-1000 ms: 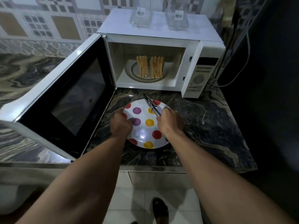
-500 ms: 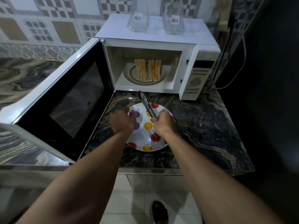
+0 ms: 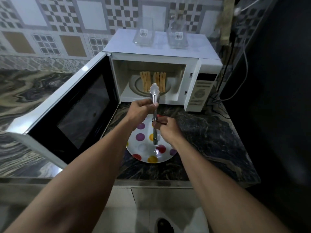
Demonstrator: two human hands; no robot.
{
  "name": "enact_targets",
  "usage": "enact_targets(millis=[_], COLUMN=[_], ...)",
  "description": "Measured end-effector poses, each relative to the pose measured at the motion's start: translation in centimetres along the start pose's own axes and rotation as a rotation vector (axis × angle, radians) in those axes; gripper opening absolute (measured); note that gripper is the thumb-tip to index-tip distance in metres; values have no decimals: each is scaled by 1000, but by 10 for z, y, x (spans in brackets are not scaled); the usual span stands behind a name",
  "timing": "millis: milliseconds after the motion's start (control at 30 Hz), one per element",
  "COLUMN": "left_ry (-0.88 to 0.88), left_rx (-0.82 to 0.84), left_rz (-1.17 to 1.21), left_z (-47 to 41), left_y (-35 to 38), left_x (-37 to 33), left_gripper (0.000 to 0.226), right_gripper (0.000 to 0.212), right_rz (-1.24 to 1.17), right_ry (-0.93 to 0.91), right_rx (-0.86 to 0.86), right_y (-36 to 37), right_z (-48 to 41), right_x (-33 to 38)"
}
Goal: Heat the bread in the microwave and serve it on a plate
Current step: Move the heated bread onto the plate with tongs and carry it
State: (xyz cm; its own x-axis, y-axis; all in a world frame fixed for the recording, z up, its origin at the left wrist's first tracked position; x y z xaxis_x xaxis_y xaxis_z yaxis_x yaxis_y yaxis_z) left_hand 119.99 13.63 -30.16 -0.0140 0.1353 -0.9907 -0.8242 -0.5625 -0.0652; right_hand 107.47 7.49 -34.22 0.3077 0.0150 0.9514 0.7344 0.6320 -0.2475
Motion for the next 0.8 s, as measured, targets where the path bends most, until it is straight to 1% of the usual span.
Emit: enact_targets(millis=[100,167,200,300,333,433,533,600,667,700,767,800], left_ry=[28,29,31,42,39,21,-11,-24,-19,-10,61,113], left_rx=[40,48,46,35,33,37,29,-2,-78,-135,-264,-272], left_rz=[20,81,107,79,81,130,169,157,59,-45,-377,-550], left_z=[-1,-3,-4,-7,-7,-5,-8,-7,-5,-3,5,6], left_y=[4,6,6,6,6,8,3,-1,-7,-13,-31,-40], left_x=[-12,-19,-24,-29,-29,-27,-14,-5,8,17,40,55], left_gripper=[25,24,24,25,25,25,26,26,28,32,47,56], right_gripper=[33,42,42,20,16,13,10,15,23,26,29,29], right_rz=[-28,-34,-49,-36,-29,-9,66,125,198,240,303,320], right_ry=[33,46,48,-10,-36,-65,-62,-66,-80,-88,-100,-98], right_rx=[0,-21,-46,-78,-74,-85,-94,-97,-115,-133,-161,-173], right_y=[0,0,0,-3,-3,-2,2,3,3,3,2,2], right_z=[4,6,6,11,11,13,11,12,13,14,14,12], right_x=[5,6,5,7,7,5,-1,-3,-2,-2,-1,-1])
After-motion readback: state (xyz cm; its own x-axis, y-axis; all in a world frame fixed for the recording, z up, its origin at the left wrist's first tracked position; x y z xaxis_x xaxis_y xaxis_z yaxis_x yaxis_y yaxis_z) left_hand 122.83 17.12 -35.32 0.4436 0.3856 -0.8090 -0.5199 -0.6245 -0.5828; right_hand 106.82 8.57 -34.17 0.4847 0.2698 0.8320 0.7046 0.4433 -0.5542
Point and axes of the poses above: each hand's wrist, its own z-axis away from the middle knuckle, its own y-axis out of the palm, x = y × z, the point moved 5 cm from there along -z, towards the middle knuckle, and after that the axes turned 1 degree about -y, right-handed, at the moved point
